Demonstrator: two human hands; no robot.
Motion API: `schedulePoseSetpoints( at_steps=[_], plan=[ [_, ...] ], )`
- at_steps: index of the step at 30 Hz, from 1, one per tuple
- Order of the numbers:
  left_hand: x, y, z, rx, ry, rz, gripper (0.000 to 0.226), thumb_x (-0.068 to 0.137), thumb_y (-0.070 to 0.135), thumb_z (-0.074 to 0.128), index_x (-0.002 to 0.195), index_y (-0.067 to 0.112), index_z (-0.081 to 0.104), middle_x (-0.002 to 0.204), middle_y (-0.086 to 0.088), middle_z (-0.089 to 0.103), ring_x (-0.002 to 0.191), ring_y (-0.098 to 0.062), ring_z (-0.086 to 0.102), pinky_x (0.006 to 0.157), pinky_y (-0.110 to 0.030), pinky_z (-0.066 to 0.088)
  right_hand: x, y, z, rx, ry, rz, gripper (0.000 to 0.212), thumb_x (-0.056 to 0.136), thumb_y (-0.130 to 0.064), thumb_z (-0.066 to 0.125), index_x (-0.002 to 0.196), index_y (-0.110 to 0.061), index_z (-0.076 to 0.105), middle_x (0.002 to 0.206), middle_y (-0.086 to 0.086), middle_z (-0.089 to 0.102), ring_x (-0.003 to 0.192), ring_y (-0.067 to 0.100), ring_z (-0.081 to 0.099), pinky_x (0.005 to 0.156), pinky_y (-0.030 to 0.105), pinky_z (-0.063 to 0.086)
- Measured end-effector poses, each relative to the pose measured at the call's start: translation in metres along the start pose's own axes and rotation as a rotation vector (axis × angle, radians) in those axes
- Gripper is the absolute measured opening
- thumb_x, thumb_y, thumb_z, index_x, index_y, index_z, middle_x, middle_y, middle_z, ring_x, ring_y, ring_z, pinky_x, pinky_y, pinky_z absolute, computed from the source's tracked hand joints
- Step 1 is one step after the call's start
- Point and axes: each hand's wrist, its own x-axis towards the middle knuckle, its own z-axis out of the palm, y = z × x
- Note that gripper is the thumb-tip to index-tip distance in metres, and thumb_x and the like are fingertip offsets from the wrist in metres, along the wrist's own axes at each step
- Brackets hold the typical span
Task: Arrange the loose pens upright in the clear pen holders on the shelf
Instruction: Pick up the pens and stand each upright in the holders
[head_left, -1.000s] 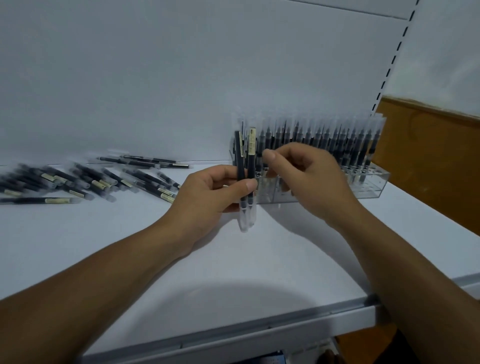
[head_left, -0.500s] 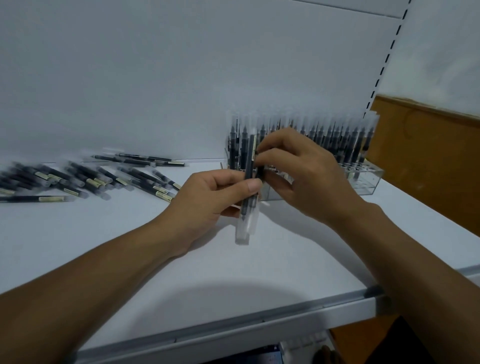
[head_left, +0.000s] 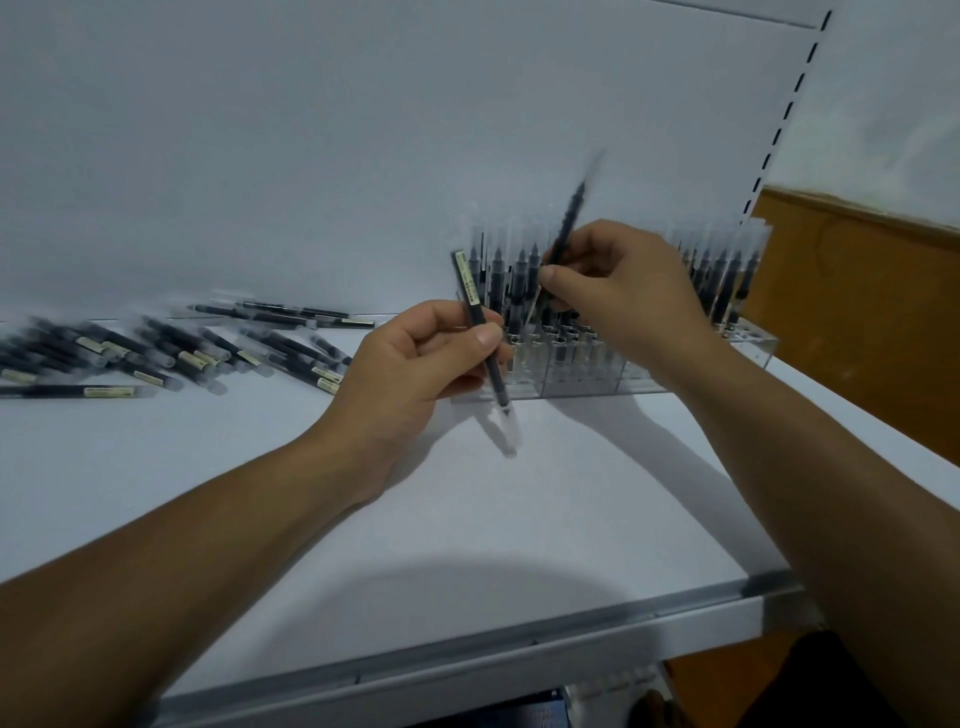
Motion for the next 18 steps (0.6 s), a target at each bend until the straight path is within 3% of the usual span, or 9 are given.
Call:
schedulePoseSetpoints(
  at_steps=[5,11,15,18],
  plan=[
    [0.0008,0.0004,-0.0002,0.013,0.005,0.001,0.013,0.084,0.017,0.063,0.097,0.015,0.065,0.084,-0.003,0.075,0.087,-0.015,0.069,0.093,-0.040,0.051,0.0068,-0.0037,0.0005,-0.092,-0.019,-0.002,0.011,0.086,-0.029,0.072,0.091,-0.022,0.066,0.086,-0.002,0.071,0.082,0.017,0.070,0.082,0.041,0.058],
    [0.0002,0.0011,0.0007,0.024,-0.006,0.003,0.021,0.079,0.022,0.065,0.099,0.014,0.064,0.084,-0.002,0.075,0.088,-0.015,0.069,0.095,-0.042,0.050,0.0029,-0.0014,0.0045,-0.216,-0.135,0.041,0.016,0.085,-0.025,0.074,0.075,-0.023,0.061,0.080,0.000,0.069,0.081,0.020,0.069,0.083,0.041,0.057],
    [0.0006,0.0007,-0.0001,0.030,0.002,0.003,0.016,0.085,0.017,0.063,0.100,0.014,0.064,0.085,-0.003,0.075,0.088,-0.016,0.069,0.095,-0.044,0.050,0.0007,0.0002,0.0069,-0.304,-0.152,0.035,0.018,0.088,-0.030,0.068,0.075,-0.019,0.063,0.070,-0.007,0.061,0.066,0.007,0.058,0.062,0.022,0.046],
    [0.0007,0.0006,-0.0005,0.038,0.003,0.006,0.014,0.086,0.017,0.062,0.099,0.015,0.065,0.086,-0.003,0.075,0.087,-0.015,0.069,0.094,-0.042,0.051,-0.0008,-0.0003,0.0061,-0.334,-0.146,0.025,0.030,0.091,-0.034,0.063,0.075,-0.009,0.068,0.068,0.004,0.064,0.062,0.014,0.055,0.052,0.020,0.036]
  ],
)
